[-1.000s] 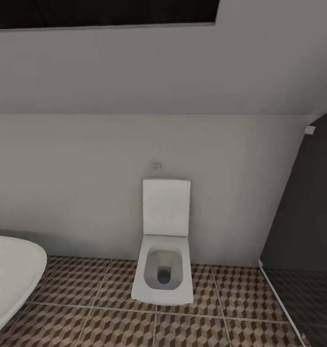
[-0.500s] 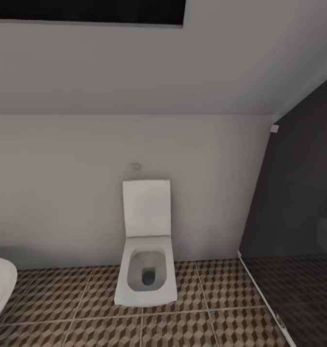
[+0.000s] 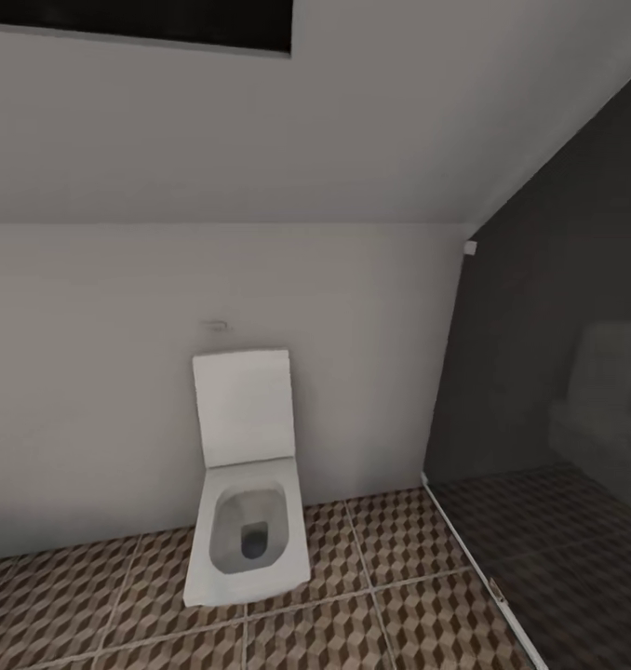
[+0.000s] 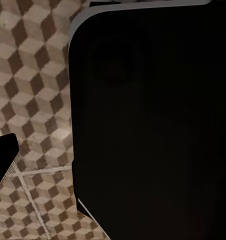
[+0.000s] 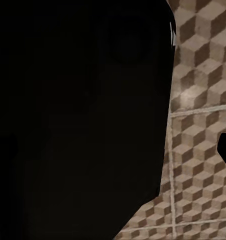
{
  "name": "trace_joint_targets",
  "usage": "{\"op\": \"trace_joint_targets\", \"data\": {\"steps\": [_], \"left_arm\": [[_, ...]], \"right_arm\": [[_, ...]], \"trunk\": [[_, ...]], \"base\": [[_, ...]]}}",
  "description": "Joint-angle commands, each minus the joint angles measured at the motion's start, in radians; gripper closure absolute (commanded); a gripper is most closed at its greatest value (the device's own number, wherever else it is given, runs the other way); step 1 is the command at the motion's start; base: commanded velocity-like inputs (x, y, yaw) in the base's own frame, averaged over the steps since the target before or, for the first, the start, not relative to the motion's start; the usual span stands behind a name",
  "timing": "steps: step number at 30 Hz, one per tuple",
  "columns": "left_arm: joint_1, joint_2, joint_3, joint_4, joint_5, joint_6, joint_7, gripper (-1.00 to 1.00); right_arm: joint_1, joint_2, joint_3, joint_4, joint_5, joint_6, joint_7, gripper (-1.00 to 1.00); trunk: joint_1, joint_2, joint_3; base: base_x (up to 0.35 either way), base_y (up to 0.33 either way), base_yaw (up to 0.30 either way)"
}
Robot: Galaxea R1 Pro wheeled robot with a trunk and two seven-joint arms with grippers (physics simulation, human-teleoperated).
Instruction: Take the four mousetraps from the cabinet in the bathroom and place them on the bathroom floor. Make sure all four end up on the same floor surface, and ensure that at least two of them are either under or directly next to the same bathroom sink.
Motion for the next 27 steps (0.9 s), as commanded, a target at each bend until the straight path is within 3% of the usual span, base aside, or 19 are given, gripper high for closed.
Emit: {"op": "trace_joint_targets", "data": {"steps": [1,27], "left_arm": [[0.000,0.000,0.000,0.000,0.001,-0.001,0.000,-1.00],[0.000,0.000,-0.001,0.000,0.001,-0.001,0.000,-1.00]], "right_arm": [[0.000,0.000,0.000,0.000,0.001,0.000,0.000,-1.00],[0.000,0.000,-0.001,0.000,0.001,0.000,0.000,-1.00]], "trunk": [[0.000,0.000,0.000],[0.000,0.000,0.009]], "base": [[0.000,0.000,-0.277],[0.000,0.000,-0.277]]}}
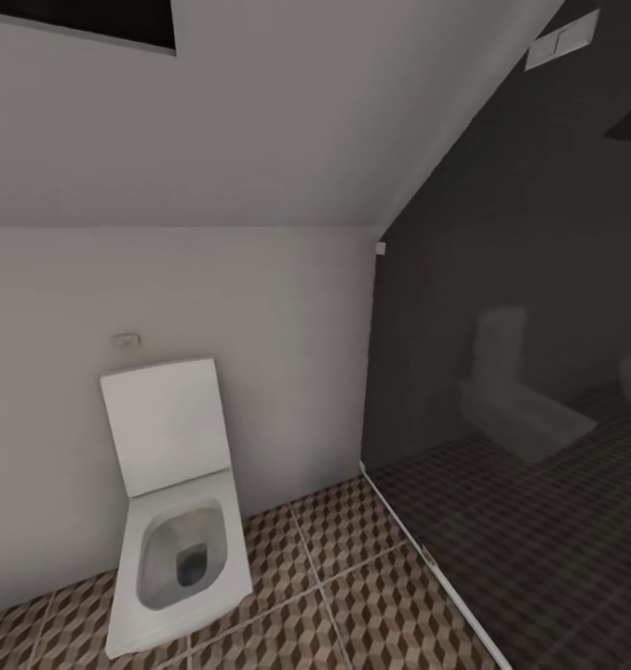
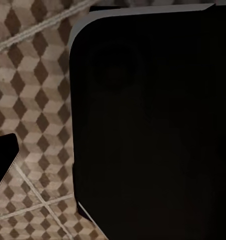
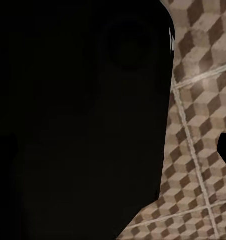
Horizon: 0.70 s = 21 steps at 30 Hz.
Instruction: Take the four mousetraps from the cabinet in the bathroom and place them on the bathroom floor. Make sure all four end up on the same floor surface, and ensure that at least two of them are either under or directly next to the same bathroom sink.
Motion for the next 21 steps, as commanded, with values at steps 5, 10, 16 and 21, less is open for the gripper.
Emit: {"op": "trace_joint_targets", "data": {"steps": [5,10,16,21], "left_arm": [[0.000,0.000,0.000,0.000,0.001,-0.001,0.000,-1.00],[0.000,0.000,0.000,0.000,0.001,-0.001,0.000,-1.00],[0.000,0.000,0.001,0.000,0.001,-0.001,0.000,-1.00],[0.000,0.000,0.000,0.000,0.001,-0.001,0.000,-1.00]], "right_arm": [[0.000,0.000,0.000,0.000,0.001,0.000,0.000,-1.00],[0.000,0.000,0.000,0.000,0.001,0.000,0.000,-1.00],[0.000,0.000,0.000,0.000,0.001,0.000,0.000,-1.00],[0.000,0.000,0.000,0.000,0.001,0.000,0.000,-1.00]], "trunk": [[0.000,0.000,0.001],[0.000,0.000,0.003],[0.000,0.000,0.005],[0.000,0.000,0.007]], "base": [[0.000,0.000,-0.278],[0.000,0.000,-0.278],[0.000,0.000,-0.278],[0.000,0.000,-0.278]]}}
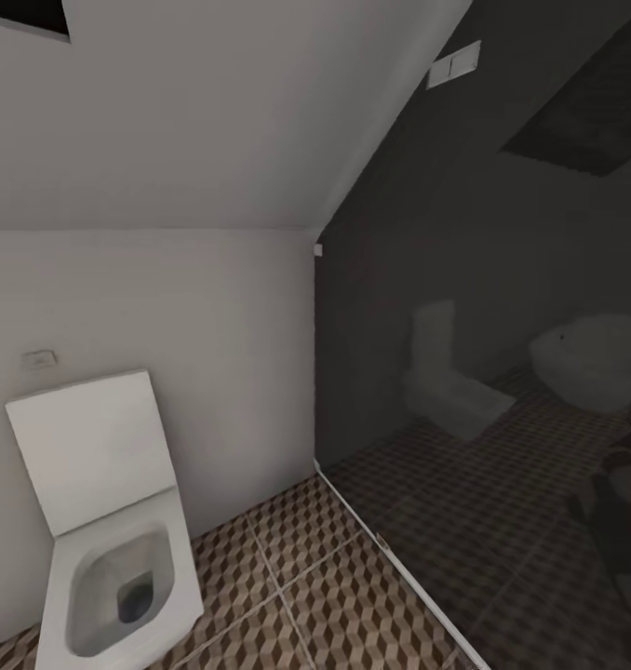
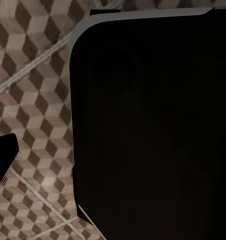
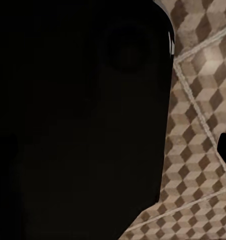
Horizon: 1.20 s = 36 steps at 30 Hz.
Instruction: Take the four mousetraps from the cabinet in the bathroom and place them on the bathroom floor. Make sure all four end up on the same floor surface, and ensure that at least two of them are either under or directly next to the same bathroom sink.
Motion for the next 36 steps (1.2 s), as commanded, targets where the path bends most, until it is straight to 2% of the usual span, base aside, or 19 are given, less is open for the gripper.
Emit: {"op": "trace_joint_targets", "data": {"steps": [1,36], "left_arm": [[0.000,0.000,0.000,0.000,0.001,-0.001,0.000,-1.00],[0.000,0.000,0.000,0.000,0.001,-0.001,0.000,-1.00]], "right_arm": [[0.000,0.000,0.000,0.000,0.001,0.000,0.000,-1.00],[0.000,0.000,-0.003,0.000,-0.001,0.000,0.001,-1.00]], "trunk": [[0.000,0.000,0.000],[0.000,0.000,0.012]], "base": [[0.000,0.000,-0.278],[0.000,0.000,-0.278]]}}
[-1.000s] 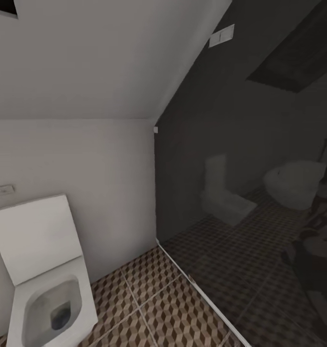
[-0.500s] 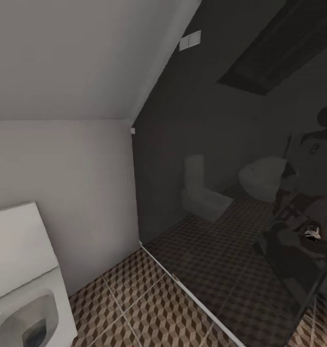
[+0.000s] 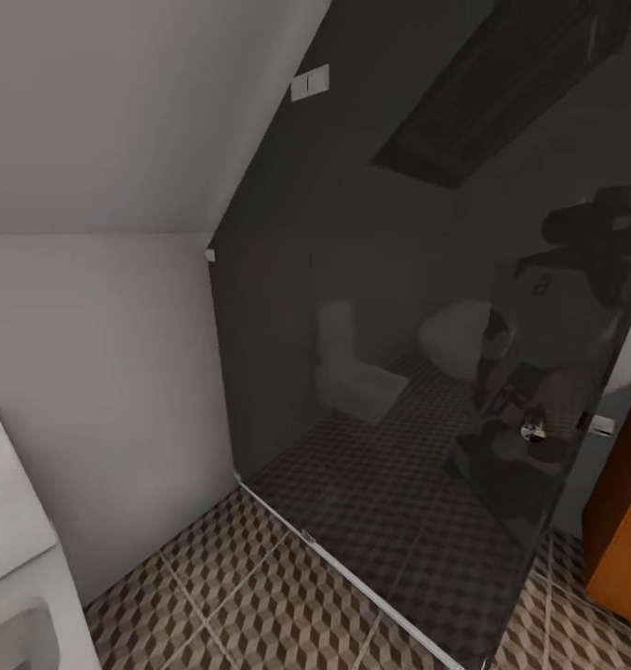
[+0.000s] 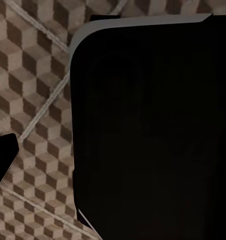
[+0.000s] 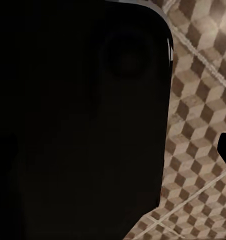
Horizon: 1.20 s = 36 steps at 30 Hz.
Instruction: Take the four mousetraps from the cabinet in the bathroom and place them on the bathroom floor. Make sure all four end up on the same floor surface, and ensure that at least two of them are either under or directly next to the same bathroom sink.
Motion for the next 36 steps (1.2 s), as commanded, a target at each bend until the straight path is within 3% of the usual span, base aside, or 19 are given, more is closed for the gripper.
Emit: {"op": "trace_joint_targets", "data": {"steps": [1,36], "left_arm": [[0.000,0.000,0.000,0.000,0.001,-0.001,0.000,-1.00],[0.000,-0.001,-0.001,-0.003,-0.001,-0.004,-0.001,-1.00]], "right_arm": [[0.000,0.000,0.000,0.000,0.001,0.000,0.000,-1.00],[0.000,0.000,0.000,0.000,-0.008,-0.001,0.001,-1.00]], "trunk": [[0.000,0.000,0.000],[0.000,0.000,0.012]], "base": [[0.000,0.000,-0.277],[0.000,0.000,-0.277]]}}
